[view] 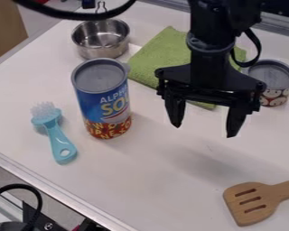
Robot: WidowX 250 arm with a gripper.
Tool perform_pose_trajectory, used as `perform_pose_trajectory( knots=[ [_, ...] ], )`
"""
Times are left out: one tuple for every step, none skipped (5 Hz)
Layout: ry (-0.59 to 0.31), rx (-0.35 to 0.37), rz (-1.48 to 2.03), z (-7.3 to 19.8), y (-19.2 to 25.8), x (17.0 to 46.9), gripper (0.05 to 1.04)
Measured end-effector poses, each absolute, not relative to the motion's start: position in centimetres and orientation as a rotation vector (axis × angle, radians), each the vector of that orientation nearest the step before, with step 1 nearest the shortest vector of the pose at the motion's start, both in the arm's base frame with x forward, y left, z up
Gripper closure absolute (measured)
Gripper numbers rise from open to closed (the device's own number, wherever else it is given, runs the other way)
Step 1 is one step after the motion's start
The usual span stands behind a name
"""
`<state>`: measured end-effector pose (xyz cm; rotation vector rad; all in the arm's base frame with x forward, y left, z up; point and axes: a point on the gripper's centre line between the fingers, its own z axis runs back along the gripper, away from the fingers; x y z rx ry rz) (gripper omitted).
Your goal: Move the can slightly in the upper blue brush
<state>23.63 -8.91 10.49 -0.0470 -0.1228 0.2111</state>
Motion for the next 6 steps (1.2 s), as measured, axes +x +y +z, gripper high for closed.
perform_pose_trajectory(
  knots=[
    [-0.097,-0.034,0.219,9.8,-8.7,23.2,0.085],
    [-0.067,0.004,0.332,9.4,-5.6,21.5,0.084],
    [-0.107,0.004,0.445,10.6,-3.0,20.1,0.084],
    [-0.147,0.036,0.541,10.3,-1.1,18.8,0.084],
    [-0.168,0.087,0.627,8.8,0.2,18.8,0.084],
    [-0.157,0.075,0.664,7.3,0.9,19.7,0.084]
  ],
)
